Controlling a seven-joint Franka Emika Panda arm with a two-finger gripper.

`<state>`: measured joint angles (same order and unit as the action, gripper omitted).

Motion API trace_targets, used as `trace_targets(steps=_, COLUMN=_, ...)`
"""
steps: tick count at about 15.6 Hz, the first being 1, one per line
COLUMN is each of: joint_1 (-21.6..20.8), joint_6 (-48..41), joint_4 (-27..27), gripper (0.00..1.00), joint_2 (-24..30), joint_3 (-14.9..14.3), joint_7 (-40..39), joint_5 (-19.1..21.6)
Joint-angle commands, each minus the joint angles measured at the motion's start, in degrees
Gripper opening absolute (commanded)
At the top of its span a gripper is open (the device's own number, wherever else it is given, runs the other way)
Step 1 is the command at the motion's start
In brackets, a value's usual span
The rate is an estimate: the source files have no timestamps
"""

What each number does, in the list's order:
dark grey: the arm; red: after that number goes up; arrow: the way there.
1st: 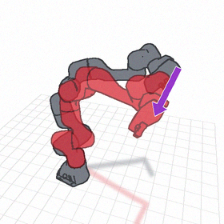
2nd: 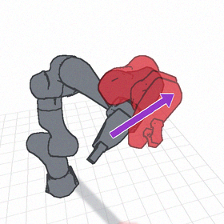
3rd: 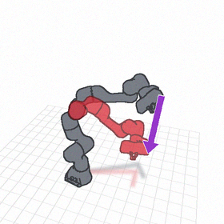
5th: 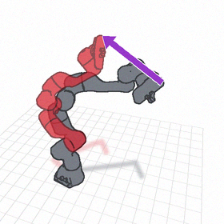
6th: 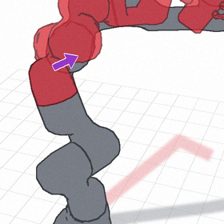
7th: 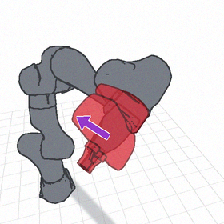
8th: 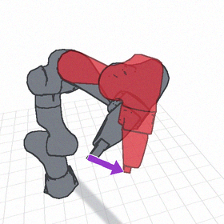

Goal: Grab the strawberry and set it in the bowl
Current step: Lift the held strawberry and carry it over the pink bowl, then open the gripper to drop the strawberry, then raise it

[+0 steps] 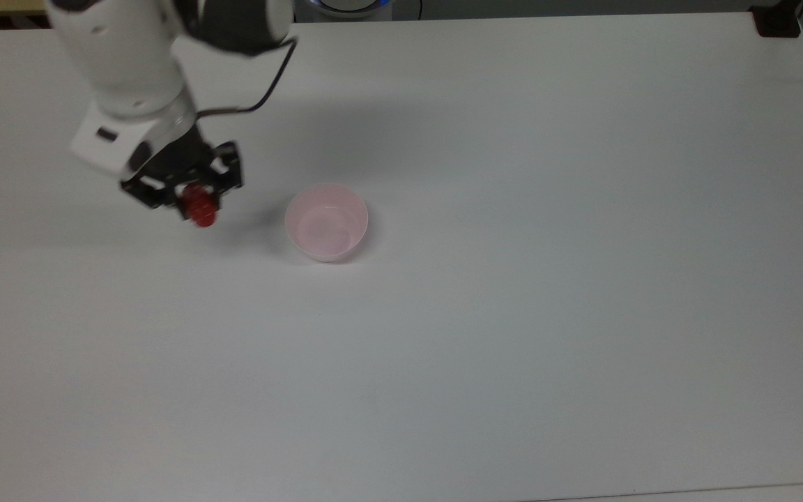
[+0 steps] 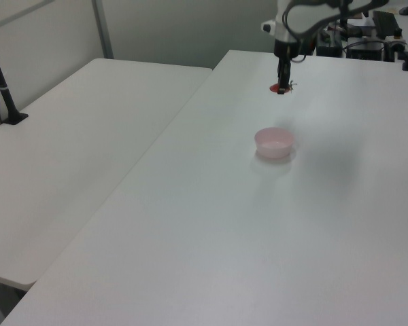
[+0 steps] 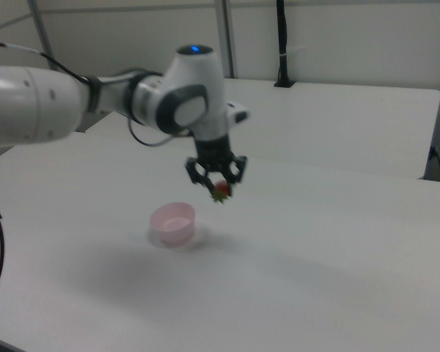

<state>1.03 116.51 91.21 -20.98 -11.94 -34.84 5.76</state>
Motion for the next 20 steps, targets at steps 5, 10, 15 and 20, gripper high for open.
trace_targets(steps=5, joint_1=-12.9, joint_6=-3.0, joint_4=5.7, gripper=0.14, joint_2=1.9, joint_3=-0.6, joint_7=11.9, joint_5=0.1)
trace_targets(steps=10, joint_1=-14.3, joint_6=1.3, joint_4=5.2, gripper=0.54, joint_2=-1.6, joint_3=-0.4, joint_7=17.8, joint_5=-0.8)
trace_targets(steps=15, joint_1=-12.7, joint_6=-2.2, joint_4=5.2, gripper=1.00, joint_2=3.2, joint_3=-0.4, joint_7=18.0, joint_5=-2.5)
trace_targets(steps=20, joint_1=-11.0, joint_6=-9.9, joint_4=5.2, gripper=1.00, joint_2=13.9, joint_3=1.2, joint_7=27.5, joint_5=-11.5)
